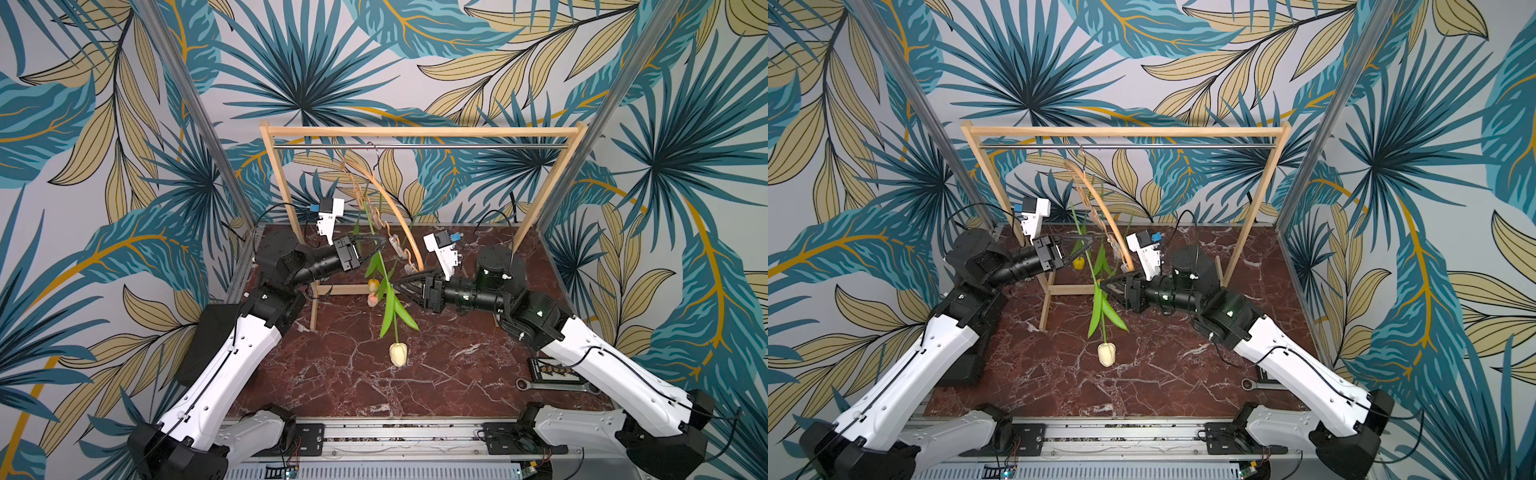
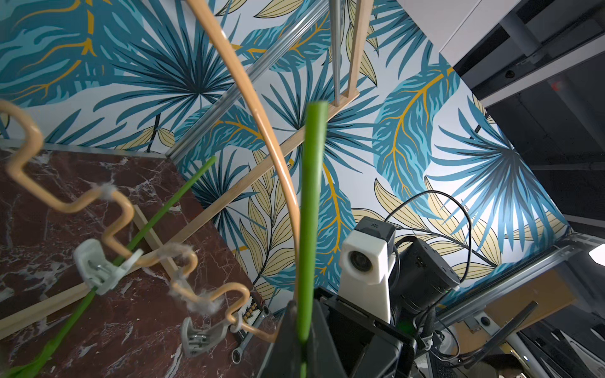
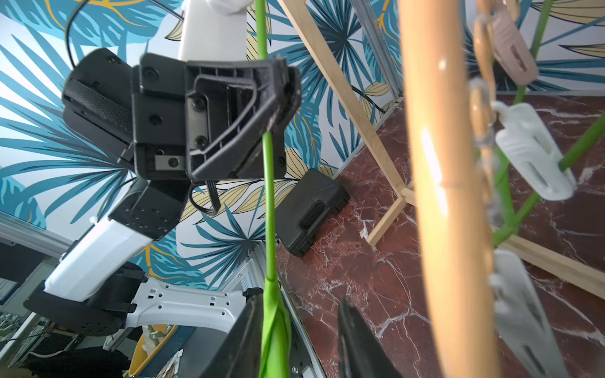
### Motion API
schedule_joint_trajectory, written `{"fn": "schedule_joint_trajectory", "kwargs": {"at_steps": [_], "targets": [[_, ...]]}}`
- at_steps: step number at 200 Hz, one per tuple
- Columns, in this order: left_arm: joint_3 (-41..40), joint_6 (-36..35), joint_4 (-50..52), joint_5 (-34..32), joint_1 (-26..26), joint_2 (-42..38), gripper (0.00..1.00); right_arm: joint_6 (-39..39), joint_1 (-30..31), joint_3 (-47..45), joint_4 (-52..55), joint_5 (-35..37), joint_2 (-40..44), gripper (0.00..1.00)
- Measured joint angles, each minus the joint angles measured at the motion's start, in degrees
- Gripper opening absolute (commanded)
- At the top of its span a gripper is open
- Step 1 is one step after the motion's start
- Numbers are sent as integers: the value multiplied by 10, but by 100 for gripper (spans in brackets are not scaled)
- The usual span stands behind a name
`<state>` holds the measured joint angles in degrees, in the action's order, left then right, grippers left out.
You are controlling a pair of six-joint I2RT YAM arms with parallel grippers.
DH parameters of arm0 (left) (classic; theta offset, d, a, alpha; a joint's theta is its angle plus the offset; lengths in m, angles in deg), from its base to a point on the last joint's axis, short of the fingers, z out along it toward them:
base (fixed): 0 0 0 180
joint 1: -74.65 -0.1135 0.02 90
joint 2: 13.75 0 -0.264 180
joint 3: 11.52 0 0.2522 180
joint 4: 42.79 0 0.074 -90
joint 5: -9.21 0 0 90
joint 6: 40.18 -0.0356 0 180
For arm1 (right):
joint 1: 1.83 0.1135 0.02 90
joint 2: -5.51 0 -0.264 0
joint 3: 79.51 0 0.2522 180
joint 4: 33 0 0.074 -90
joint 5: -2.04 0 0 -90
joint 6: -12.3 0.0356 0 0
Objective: Dry the flowers on a clothes hanger
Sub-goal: Pick up the flower at the center of the board.
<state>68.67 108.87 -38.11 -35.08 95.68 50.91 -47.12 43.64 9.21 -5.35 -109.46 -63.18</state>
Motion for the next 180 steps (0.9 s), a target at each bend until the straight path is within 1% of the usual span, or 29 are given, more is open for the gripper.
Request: {"fn": "schedule_joint_trajectory", "kwargs": {"at_steps": [40, 76, 116, 144, 180], "targets": [[-13, 17, -26, 13, 0, 0, 0, 11, 0, 10, -33, -19, -16, 36], [-26, 26, -37, 17, 0, 0, 0, 27, 0, 12, -59, -33, -18, 28], [-30, 38, -55, 18, 0, -1, 0, 39, 0, 12, -68, -40, -22, 27], [-32, 46, -70, 19, 0, -2, 0, 46, 0, 12, -75, -43, -30, 22], [-38, 50, -79, 19, 0, -5, 0, 52, 0, 12, -78, -45, -37, 10]]}}
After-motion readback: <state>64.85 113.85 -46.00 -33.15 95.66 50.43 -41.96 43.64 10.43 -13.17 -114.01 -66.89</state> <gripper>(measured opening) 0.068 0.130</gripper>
